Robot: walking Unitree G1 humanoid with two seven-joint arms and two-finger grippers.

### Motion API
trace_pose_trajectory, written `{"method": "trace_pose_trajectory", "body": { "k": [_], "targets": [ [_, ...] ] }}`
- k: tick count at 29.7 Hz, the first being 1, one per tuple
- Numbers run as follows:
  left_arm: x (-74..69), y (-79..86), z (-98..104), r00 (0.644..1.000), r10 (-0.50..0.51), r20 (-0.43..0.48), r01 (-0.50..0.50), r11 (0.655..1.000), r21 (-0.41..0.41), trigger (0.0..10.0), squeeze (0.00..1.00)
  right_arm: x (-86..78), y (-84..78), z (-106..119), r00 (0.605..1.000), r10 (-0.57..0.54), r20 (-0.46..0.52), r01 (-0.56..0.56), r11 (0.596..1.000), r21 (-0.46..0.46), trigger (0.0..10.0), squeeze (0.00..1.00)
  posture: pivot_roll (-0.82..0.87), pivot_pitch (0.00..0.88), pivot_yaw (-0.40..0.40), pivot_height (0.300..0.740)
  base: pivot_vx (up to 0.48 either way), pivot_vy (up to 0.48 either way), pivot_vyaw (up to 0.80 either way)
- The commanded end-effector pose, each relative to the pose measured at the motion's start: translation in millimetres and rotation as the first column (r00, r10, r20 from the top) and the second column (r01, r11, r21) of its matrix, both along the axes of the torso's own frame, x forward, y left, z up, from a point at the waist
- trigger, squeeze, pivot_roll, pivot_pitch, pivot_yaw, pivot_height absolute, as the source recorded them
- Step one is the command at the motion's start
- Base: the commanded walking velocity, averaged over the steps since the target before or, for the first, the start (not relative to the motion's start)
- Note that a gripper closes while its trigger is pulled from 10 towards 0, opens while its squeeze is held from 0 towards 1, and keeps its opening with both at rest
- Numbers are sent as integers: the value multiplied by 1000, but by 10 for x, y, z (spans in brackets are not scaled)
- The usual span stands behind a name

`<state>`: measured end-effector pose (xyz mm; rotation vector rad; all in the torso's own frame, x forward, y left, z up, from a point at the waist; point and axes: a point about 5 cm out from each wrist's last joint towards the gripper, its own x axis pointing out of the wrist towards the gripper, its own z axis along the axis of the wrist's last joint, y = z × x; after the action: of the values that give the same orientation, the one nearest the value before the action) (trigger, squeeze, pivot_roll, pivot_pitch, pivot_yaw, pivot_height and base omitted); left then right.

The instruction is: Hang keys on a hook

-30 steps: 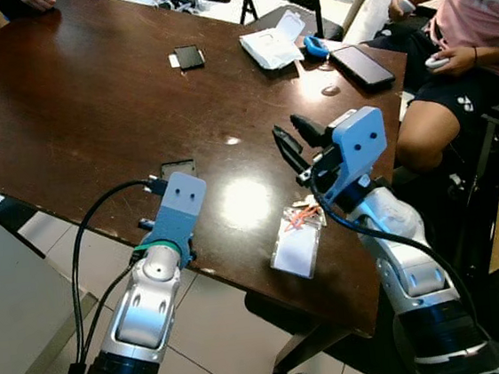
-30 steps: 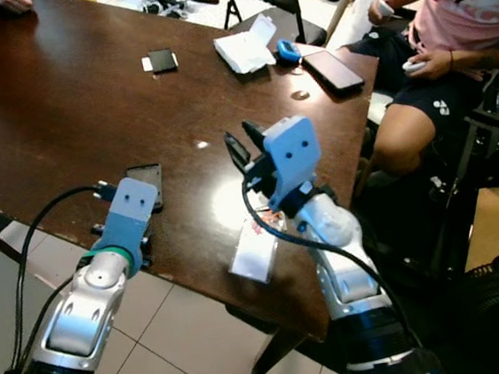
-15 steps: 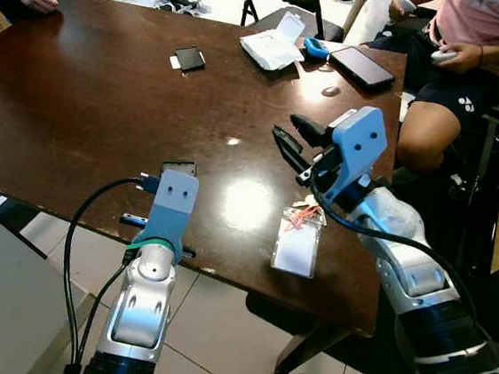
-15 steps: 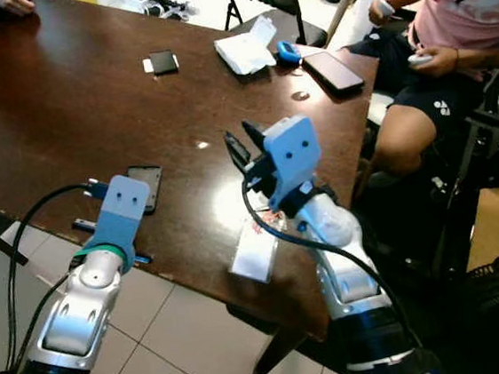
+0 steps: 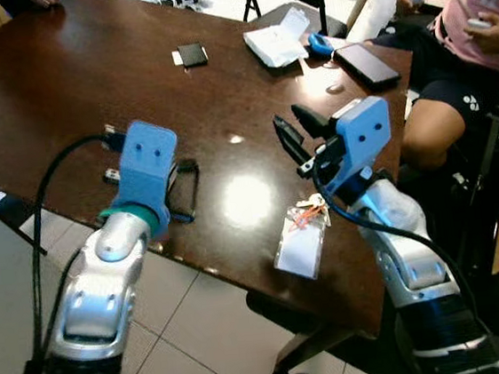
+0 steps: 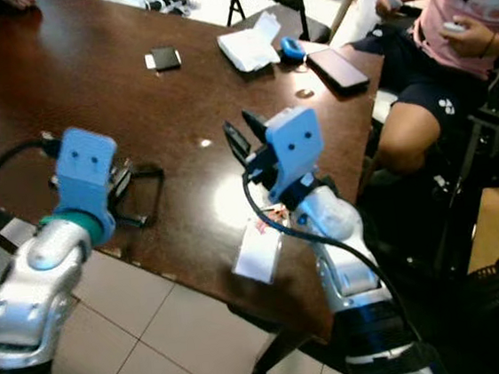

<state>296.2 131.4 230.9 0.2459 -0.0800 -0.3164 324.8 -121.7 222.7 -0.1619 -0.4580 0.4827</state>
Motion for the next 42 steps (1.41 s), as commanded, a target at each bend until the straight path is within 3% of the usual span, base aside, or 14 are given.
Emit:
{"method": "trace_pose_trajectory", "body": {
  "k": [1,8,11,13,14,17,18,19,20,21,24,30,31,42],
  "targets": [
    [-44,-40,9,998,-54,-15,54,999,-1,10000,0,-12,-10,34,1000,8,7,-8,1000,12,10000,0,93,75,28,740,0,0,0],
    [-95,-79,-54,996,-77,-40,79,996,32,10000,0,-10,-19,33,1000,5,7,-5,1000,9,10000,0,91,74,23,740,0,0,0],
    [-110,-112,52,996,-88,6,89,995,-42,10000,0,-9,-24,40,1000,9,8,-9,1000,5,10000,0,94,77,13,740,0,0,0],
    [-115,-115,87,996,-88,34,89,995,-34,10000,0,-18,-37,13,1000,9,4,-9,1000,-12,10000,0,97,75,9,740,0,0,0],
    [-133,-107,66,994,-95,46,94,995,32,10000,0,-29,-63,-38,1000,3,-13,-3,1000,-22,10000,0,94,76,7,740,0,0,0],
    [-133,-107,66,994,-95,46,94,995,32,10000,0,-29,-63,-38,1000,3,-13,-3,1000,-22,10000,0,94,76,7,740,0,0,0],
    [-175,-95,-3,991,-132,14,130,987,90,10000,0,-46,-109,-148,998,-8,-62,6,1000,-29,10000,0,92,77,8,740,0,0,0],
    [-175,-95,-3,991,-132,14,130,987,90,10000,0,-46,-109,-148,998,-8,-62,6,1000,-29,10000,0,92,77,8,740,0,0,0],
    [-232,-89,-80,982,-186,-39,190,973,133,10000,0,-96,-162,-338,989,-5,-151,-2,999,-49,10000,0,89,82,17,740,0,0,0],
    [-232,-89,-80,982,-186,-39,190,973,133,10000,0,-96,-162,-338,989,-5,-151,-2,999,-49,10000,0,89,82,17,740,0,0,0],
    [-303,-103,-153,961,-252,-116,266,956,124,10000,0,-194,-269,-597,958,1,-287,-38,992,-121,10000,0,79,83,20,740,0,0,0],
    [-292,-146,-174,957,-258,-136,271,958,94,10000,0,-234,-499,-764,915,-22,-402,-85,965,-247,10000,0,74,82,19,740,0,0,0],
    [-271,-155,-185,961,-241,-137,254,963,86,10000,0,-211,-556,-833,902,-45,-428,-77,962,-263,10000,992,76,85,21,740,0,0,0],
    [-210,-132,-192,971,-196,-135,209,974,92,10000,0,-175,-599,-1017,860,-84,-504,-27,977,-210,10000,1000,82,91,29,740,0,0,0]
  ]
}}
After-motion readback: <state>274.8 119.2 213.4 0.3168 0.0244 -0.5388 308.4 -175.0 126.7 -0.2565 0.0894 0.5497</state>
